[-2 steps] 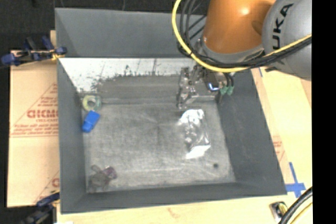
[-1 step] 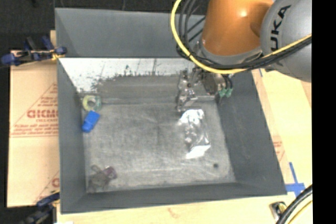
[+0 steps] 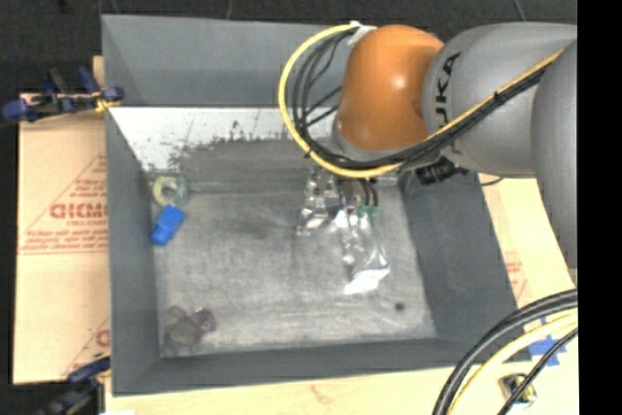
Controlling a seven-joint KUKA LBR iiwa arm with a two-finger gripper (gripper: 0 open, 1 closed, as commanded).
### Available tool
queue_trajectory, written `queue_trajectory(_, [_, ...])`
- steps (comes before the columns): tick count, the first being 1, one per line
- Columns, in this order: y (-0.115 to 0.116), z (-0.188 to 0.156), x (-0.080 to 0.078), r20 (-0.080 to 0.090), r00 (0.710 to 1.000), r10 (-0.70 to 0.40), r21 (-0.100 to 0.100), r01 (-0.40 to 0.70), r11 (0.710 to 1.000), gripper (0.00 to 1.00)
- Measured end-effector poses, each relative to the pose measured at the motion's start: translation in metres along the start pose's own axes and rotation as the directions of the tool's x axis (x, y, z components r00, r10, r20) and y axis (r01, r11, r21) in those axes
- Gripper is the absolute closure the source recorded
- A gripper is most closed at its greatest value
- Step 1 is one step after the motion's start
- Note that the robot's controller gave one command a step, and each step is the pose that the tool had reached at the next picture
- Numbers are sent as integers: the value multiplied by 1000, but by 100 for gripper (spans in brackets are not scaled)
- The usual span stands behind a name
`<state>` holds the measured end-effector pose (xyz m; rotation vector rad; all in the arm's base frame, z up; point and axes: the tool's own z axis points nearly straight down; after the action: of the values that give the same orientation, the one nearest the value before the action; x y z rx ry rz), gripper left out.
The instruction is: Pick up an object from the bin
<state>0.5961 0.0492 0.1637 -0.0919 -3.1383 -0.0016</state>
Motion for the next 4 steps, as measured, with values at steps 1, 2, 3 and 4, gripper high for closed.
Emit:
queue_trajectory(1, [107, -10, 48, 3, 1000, -11, -4, 11, 1000, 100])
queue_trajectory(2, [67, -71, 89, 6, 995, 99, 0, -99, 995, 100])
queue_trajectory(3, [67, -68, 88, 3, 995, 97, 1, -97, 995, 0])
queue_trajectory(4, [9, 27, 96, -4, 1000, -6, 5, 6, 1000, 0])
